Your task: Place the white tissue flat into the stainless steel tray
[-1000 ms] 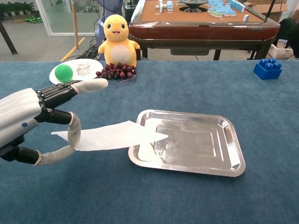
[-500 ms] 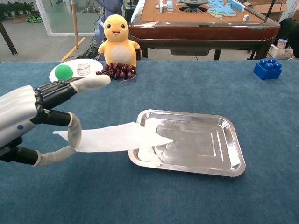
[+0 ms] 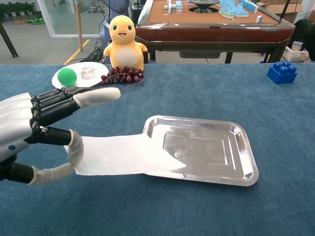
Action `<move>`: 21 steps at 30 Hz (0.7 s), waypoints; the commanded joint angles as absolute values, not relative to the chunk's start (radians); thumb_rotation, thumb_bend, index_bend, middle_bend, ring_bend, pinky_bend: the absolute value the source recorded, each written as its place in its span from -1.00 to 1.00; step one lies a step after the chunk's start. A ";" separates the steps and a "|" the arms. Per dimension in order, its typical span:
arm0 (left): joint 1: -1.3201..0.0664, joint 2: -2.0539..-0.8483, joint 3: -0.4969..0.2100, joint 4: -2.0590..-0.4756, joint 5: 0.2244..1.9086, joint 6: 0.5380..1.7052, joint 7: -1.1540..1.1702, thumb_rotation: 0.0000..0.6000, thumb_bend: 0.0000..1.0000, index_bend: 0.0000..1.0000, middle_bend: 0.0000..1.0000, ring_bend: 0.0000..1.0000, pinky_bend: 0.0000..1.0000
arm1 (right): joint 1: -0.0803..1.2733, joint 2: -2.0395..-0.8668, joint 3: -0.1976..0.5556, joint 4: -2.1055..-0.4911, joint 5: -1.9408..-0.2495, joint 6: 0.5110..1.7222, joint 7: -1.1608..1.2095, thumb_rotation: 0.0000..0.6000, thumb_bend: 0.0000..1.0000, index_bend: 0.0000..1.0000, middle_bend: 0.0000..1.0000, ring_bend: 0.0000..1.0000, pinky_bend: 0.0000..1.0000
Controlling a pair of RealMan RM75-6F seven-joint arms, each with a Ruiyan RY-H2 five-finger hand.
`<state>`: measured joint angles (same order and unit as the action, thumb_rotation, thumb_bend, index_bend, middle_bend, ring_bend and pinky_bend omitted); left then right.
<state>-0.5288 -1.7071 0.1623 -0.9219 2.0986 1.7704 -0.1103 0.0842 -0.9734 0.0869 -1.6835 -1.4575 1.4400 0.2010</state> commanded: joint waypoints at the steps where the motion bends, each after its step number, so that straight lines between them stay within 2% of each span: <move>1: -0.526 -1.708 0.168 -0.918 2.100 1.773 -0.108 1.00 -0.04 0.29 -1.00 -1.00 -0.83 | 0.084 -0.973 0.087 -1.683 -1.457 1.440 0.201 1.00 -0.08 -0.05 -0.17 -0.45 -0.27; 21: -0.581 -1.747 0.141 -0.863 2.041 1.686 -0.136 1.00 -0.04 0.28 -1.00 -1.00 -0.82 | 0.073 -0.960 0.090 -1.689 -1.467 1.463 0.222 1.00 -0.08 -0.05 -0.17 -0.45 -0.27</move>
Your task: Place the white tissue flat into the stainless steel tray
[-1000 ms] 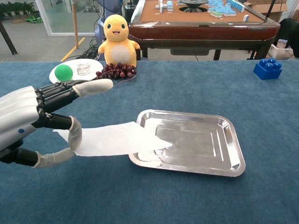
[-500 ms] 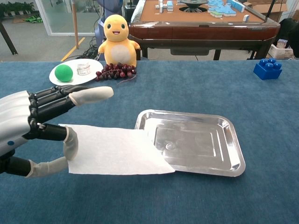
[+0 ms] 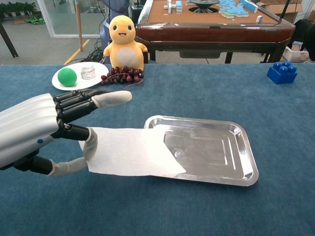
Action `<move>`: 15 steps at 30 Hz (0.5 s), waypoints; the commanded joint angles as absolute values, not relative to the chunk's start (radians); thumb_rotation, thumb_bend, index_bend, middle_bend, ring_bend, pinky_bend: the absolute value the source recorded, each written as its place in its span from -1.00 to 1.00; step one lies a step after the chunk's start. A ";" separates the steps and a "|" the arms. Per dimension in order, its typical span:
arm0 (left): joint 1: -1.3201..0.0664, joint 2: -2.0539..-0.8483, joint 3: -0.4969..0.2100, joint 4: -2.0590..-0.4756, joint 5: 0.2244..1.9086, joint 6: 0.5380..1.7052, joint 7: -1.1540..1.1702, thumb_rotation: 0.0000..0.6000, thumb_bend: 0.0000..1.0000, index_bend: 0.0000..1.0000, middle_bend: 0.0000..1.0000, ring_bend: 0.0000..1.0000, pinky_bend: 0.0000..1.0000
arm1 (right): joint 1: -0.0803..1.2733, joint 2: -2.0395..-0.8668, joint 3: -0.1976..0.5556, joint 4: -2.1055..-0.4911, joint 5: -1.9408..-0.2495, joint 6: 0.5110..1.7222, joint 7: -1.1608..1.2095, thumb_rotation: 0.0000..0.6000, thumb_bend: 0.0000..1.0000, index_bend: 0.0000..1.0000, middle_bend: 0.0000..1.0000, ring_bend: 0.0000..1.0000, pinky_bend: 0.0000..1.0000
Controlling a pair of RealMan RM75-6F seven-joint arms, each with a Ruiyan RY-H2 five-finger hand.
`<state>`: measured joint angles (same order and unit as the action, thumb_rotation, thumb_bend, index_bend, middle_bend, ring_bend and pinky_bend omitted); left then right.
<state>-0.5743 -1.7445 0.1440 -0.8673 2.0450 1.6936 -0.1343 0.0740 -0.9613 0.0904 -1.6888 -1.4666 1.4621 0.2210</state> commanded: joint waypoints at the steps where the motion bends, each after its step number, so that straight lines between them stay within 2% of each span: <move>1: -0.587 -1.748 0.140 -0.861 2.040 1.683 -0.139 1.00 -0.04 0.28 -1.00 -1.00 -0.81 | 0.073 -0.960 0.091 -1.690 -1.467 1.463 0.223 1.00 -0.08 -0.05 -0.17 -0.45 -0.27; 15: -0.654 -1.821 0.124 -0.723 2.067 1.748 -0.163 1.00 -0.04 0.26 -1.00 -1.00 -0.64 | 0.068 -0.954 0.093 -1.689 -1.472 1.473 0.239 1.00 -0.08 -0.05 -0.17 -0.45 -0.27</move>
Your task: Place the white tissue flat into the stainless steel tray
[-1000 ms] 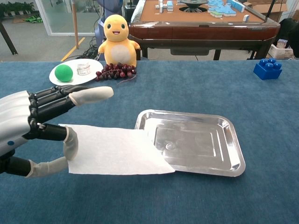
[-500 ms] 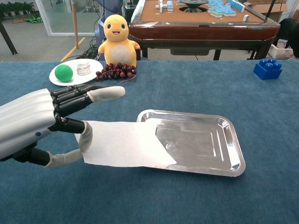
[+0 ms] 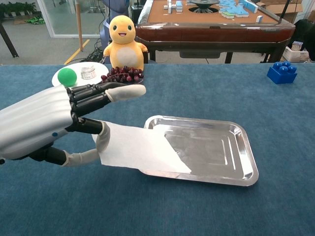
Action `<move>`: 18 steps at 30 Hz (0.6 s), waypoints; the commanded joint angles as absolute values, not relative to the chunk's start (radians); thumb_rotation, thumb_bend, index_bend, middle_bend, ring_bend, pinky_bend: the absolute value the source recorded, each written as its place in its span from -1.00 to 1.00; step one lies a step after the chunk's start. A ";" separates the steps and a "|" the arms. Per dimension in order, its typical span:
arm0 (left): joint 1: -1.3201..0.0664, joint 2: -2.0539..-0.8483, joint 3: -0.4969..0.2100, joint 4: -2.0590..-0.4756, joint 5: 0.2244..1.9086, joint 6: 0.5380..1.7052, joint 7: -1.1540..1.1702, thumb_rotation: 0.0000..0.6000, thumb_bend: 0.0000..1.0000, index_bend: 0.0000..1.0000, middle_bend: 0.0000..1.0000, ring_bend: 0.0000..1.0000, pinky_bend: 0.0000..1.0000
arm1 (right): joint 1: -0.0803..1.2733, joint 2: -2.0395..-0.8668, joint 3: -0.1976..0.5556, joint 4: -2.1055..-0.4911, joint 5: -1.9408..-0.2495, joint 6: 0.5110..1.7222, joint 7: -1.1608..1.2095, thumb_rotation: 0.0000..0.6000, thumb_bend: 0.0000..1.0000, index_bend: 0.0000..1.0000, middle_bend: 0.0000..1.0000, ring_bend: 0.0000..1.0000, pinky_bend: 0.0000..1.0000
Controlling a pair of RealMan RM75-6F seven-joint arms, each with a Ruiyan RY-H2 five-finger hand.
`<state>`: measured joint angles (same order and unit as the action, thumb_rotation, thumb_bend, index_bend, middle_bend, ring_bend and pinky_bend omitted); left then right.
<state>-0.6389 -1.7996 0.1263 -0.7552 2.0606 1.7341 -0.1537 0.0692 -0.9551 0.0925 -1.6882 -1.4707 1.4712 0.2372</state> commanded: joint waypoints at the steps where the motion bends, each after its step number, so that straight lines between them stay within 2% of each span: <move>1: -0.658 -1.828 0.124 -0.712 2.066 1.749 -0.166 1.00 -0.04 0.26 -1.00 -1.00 -0.63 | 0.067 -0.954 0.093 -1.689 -1.472 1.475 0.240 1.00 -0.08 -0.05 -0.17 -0.45 -0.27; 18: -0.693 -1.909 0.133 -0.572 2.022 1.741 -0.205 1.00 -0.05 0.24 -1.00 -1.00 -0.50 | 0.059 -0.946 0.094 -1.691 -1.475 1.487 0.255 1.00 -0.08 -0.05 -0.17 -0.45 -0.27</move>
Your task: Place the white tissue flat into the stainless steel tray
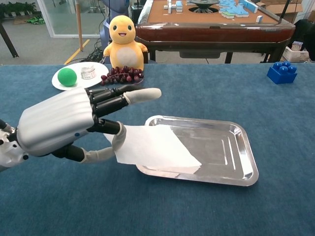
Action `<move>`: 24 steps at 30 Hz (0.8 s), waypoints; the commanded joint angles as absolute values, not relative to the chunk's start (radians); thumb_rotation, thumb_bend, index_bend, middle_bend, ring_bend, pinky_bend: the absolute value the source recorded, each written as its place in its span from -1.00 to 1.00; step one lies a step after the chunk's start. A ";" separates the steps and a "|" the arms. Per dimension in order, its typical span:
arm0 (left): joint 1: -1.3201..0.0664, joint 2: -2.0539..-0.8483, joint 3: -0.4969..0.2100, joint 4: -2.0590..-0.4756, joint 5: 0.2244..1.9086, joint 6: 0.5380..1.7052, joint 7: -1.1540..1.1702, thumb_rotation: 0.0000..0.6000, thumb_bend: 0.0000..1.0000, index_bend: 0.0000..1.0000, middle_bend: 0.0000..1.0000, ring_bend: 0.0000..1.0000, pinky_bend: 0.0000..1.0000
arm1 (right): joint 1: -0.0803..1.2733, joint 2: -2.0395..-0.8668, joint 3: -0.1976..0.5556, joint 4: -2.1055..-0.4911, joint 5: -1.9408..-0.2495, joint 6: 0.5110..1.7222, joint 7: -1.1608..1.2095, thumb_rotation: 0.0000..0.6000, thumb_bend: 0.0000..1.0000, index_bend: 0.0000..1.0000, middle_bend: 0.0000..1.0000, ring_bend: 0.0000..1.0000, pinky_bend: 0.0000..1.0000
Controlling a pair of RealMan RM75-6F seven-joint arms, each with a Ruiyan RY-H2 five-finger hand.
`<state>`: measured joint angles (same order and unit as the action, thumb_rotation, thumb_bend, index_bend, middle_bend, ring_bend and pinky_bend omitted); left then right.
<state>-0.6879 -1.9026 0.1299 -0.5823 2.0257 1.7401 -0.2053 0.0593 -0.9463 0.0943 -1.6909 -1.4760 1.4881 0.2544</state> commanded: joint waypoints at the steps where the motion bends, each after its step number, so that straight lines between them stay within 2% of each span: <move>1: -0.695 -1.911 0.133 -0.569 2.019 1.740 -0.205 1.00 -0.05 0.24 -1.00 -1.00 -0.49 | 0.059 -0.946 0.094 -1.691 -1.475 1.487 0.255 1.00 -0.08 -0.05 -0.17 -0.45 -0.27; 24: -0.731 -1.925 0.129 -0.587 1.956 1.678 -0.187 1.00 -0.09 0.22 -0.98 -1.00 -0.46 | 0.057 -0.943 0.097 -1.688 -1.474 1.488 0.268 1.00 -0.08 -0.05 -0.17 -0.45 -0.27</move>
